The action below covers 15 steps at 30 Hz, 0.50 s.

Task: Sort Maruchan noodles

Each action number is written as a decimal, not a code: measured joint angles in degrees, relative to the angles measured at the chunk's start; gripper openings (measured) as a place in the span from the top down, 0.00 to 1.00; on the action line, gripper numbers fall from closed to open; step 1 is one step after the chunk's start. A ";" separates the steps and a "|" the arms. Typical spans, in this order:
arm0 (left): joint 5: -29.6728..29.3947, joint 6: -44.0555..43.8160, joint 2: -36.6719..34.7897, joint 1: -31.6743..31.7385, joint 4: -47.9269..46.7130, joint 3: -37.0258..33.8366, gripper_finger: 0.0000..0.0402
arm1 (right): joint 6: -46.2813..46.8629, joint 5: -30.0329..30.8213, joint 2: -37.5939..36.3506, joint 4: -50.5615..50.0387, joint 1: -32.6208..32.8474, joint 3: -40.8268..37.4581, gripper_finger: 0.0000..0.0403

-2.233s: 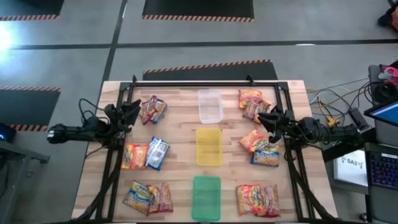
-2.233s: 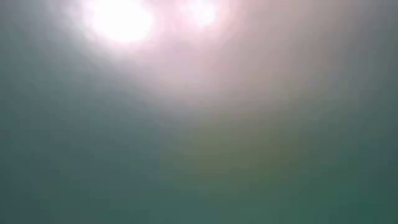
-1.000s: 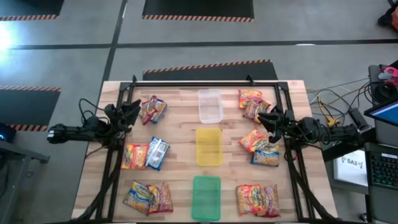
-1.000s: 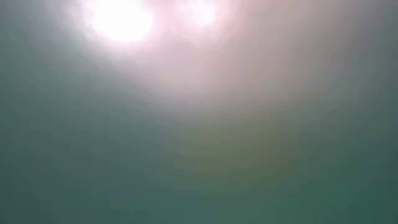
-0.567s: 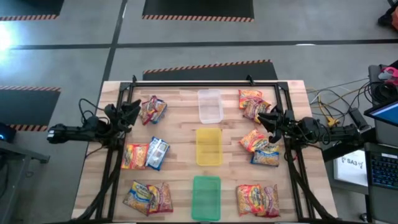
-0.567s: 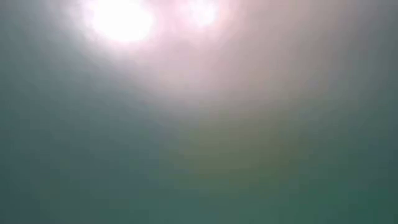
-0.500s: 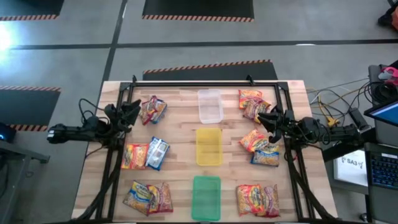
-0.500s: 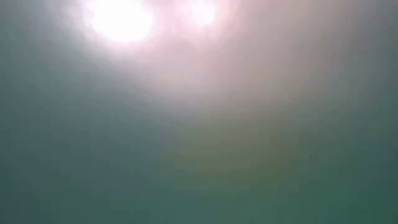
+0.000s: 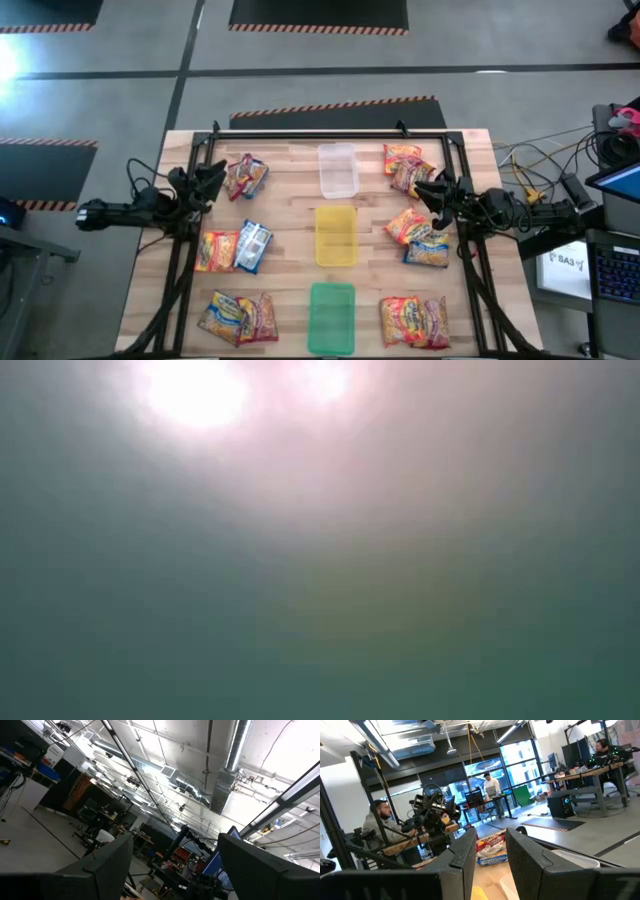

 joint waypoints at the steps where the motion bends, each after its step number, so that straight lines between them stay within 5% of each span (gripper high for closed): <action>1: -0.01 0.00 -0.02 0.01 0.01 -0.01 0.31 | -0.01 0.00 0.00 0.00 -0.01 -0.02 0.76; 15: -0.01 -0.01 -0.02 -0.01 0.00 -0.02 0.31 | -0.40 -0.04 0.00 0.09 -0.01 0.00 0.76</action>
